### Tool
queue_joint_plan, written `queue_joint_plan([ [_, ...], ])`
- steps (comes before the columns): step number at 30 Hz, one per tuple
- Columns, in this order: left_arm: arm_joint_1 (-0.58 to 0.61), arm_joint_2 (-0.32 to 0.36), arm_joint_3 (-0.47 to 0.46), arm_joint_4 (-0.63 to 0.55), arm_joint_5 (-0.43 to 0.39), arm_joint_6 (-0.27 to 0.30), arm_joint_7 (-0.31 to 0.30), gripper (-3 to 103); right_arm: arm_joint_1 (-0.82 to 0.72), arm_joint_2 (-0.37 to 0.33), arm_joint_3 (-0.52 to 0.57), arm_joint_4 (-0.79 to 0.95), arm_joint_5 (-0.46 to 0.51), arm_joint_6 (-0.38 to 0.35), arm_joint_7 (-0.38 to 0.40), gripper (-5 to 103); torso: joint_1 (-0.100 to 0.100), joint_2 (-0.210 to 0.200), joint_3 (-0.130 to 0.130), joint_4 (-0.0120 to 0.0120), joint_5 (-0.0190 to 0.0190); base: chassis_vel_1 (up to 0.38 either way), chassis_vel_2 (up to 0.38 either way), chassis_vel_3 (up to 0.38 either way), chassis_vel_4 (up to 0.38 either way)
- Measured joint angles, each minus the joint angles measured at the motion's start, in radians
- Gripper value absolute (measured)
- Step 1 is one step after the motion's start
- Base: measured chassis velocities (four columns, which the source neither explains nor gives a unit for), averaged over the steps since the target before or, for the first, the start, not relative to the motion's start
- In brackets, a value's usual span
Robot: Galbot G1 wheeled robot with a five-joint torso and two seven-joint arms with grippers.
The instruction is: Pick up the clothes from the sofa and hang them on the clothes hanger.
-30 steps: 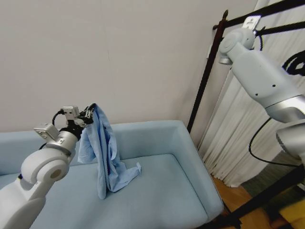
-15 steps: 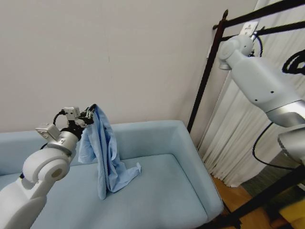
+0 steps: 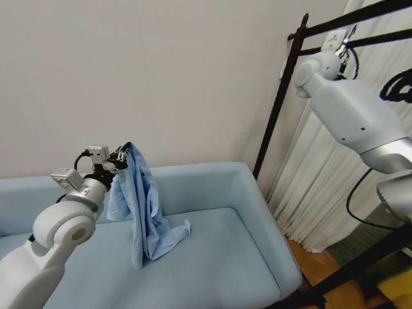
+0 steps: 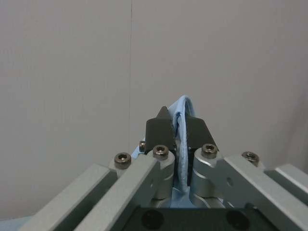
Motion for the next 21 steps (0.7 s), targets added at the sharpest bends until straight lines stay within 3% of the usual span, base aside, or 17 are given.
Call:
queue_joint_plan([
  [11, 0.014, -0.004, -0.005, -0.010, 0.003, 0.000, 0.000, 3, -0.021, -0.037, -0.010, 0.106, 0.071, -0.003, 0.064, 2, 0.000, 0.000, 0.000, 0.0001, -0.0001, 0.000, 0.000, 0.000, 0.000],
  [21, 0.024, -0.004, -0.006, -0.013, 0.006, 0.000, 0.000, 3, -0.052, -0.079, -0.011, 0.201, 0.081, -0.002, 0.080, 2, 0.000, 0.000, 0.000, 0.0001, -0.0001, 0.000, 0.000, 0.000, 0.000],
])
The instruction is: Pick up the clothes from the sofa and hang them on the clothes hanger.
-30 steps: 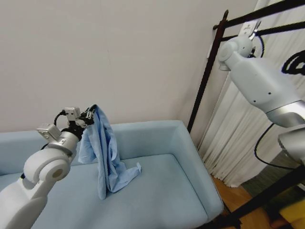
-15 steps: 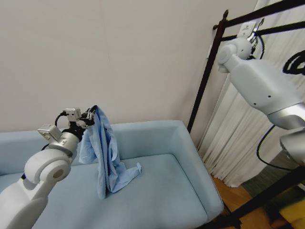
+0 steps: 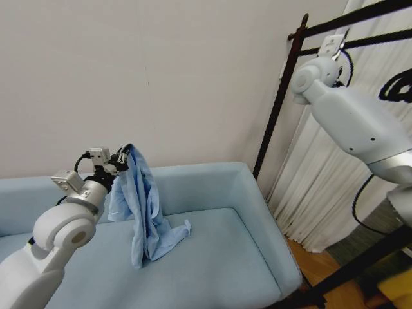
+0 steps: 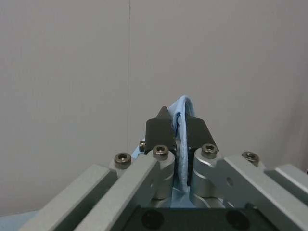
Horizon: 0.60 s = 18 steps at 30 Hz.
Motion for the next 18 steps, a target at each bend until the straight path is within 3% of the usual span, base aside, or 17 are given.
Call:
queue_joint_plan([
  [18, 0.009, 0.002, -0.002, 0.029, 0.014, -0.006, 0.005, 3, -0.116, -0.167, 0.015, 0.373, 0.100, 0.009, 0.008, 2, 0.000, 0.000, 0.000, 0.0000, 0.0001, 0.000, 0.000, 0.000, 0.000],
])
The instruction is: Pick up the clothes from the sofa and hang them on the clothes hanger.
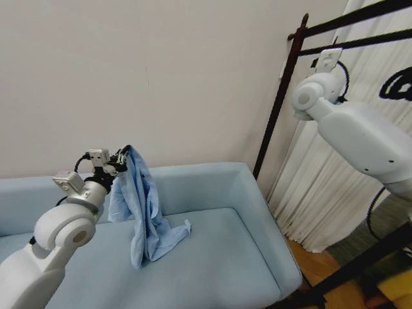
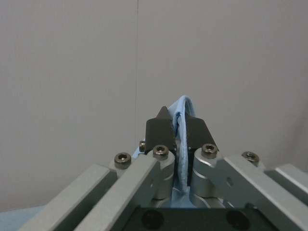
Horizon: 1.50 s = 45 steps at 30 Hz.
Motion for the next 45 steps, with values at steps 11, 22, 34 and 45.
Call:
queue_joint_plan([
  [11, -0.043, 0.057, 0.013, 0.052, -0.031, -0.010, 0.023, 3, -0.151, -0.158, 0.078, 0.262, 0.045, 0.059, -0.278, 2, 0.000, 0.000, 0.000, 0.0001, 0.0001, 0.000, 0.000, 0.000, 0.000],
  [22, -0.108, 0.173, 0.035, 0.133, -0.152, -0.018, 0.074, 3, -0.469, -0.288, 0.296, 0.449, 0.143, 0.068, -0.798, 2, 0.000, 0.000, 0.000, 0.0001, -0.0002, 0.000, 0.000, 0.000, 0.000],
  [34, -0.180, 0.299, 0.043, 0.235, -0.362, -0.037, 0.301, 3, -0.696, -0.253, 0.386, 0.492, 0.078, 0.073, -1.260, 2, 0.000, 0.000, 0.000, 0.0001, -0.0002, 0.000, 0.000, 0.000, 0.000],
  [45, -0.237, 0.340, 0.058, 0.298, -0.395, -0.040, 0.374, 3, -0.639, -0.219, 0.346, 0.504, 0.081, 0.073, -1.388, 2, 0.000, 0.000, 0.000, -0.0001, -0.0002, 0.000, 0.000, 0.000, 0.000],
])
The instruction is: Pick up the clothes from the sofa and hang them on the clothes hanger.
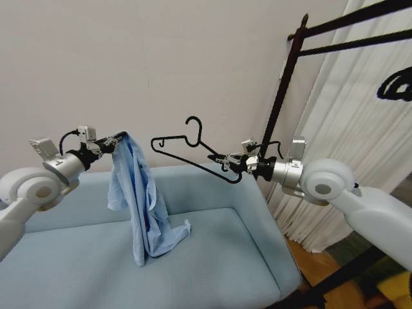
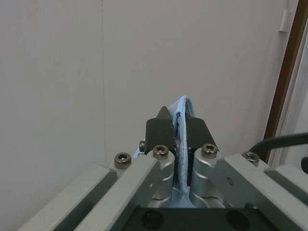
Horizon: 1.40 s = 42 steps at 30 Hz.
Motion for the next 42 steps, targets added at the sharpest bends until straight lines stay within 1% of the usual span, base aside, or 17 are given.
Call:
queue_joint_plan([
  [5, -0.004, 0.015, -0.001, 0.001, -0.009, 0.000, 0.004, 3, 0.007, 0.020, -0.017, 0.013, 0.002, 0.000, 0.003, 2, 0.000, 0.000, 0.000, 0.0000, 0.0000, 0.000, 0.000, 0.000, 0.000],
  [8, -0.004, 0.025, -0.003, -0.002, -0.012, 0.000, 0.006, 3, 0.023, 0.050, -0.041, 0.017, 0.004, 0.001, 0.022, 2, 0.000, 0.000, 0.000, 0.0001, 0.0002, 0.000, 0.000, 0.000, 0.000],
  [9, -0.004, 0.025, -0.003, -0.002, -0.012, 0.000, 0.006, 3, 0.023, 0.050, -0.041, 0.017, 0.004, 0.001, 0.022, 2, 0.000, 0.000, 0.000, 0.0001, 0.0002, 0.000, 0.000, 0.000, 0.000],
  [13, -0.003, 0.026, -0.004, -0.008, -0.012, 0.000, 0.006, 3, 0.061, 0.096, -0.082, 0.017, 0.005, 0.008, 0.071, 2, 0.000, 0.000, 0.000, 0.0002, 0.0000, 0.000, 0.000, 0.000, 0.000],
  [14, -0.003, 0.026, -0.004, -0.008, -0.012, 0.000, 0.006, 3, 0.061, 0.096, -0.082, 0.017, 0.005, 0.008, 0.071, 2, 0.000, 0.000, 0.000, 0.0002, 0.0000, 0.000, 0.000, 0.000, 0.000],
  [19, 0.000, 0.026, -0.007, -0.012, -0.010, 0.000, 0.005, 3, 0.091, 0.137, -0.114, 0.005, 0.005, 0.017, 0.121, 2, 0.000, 0.000, 0.000, 0.0001, 0.0000, 0.000, 0.000, 0.000, 0.000],
  [32, -0.002, 0.023, -0.005, -0.021, -0.005, 0.000, 0.002, 3, 0.094, 0.175, -0.146, 0.006, 0.002, 0.017, 0.151, 2, 0.000, 0.000, 0.000, 0.0000, 0.0001, 0.000, 0.000, 0.000, 0.000],
  [42, -0.001, 0.023, -0.007, -0.038, -0.005, 0.000, -0.001, 3, 0.102, 0.213, -0.180, -0.011, -0.026, 0.020, 0.168, 2, 0.000, 0.000, 0.000, 0.0001, 0.0001, 0.000, 0.000, 0.000, 0.000],
])
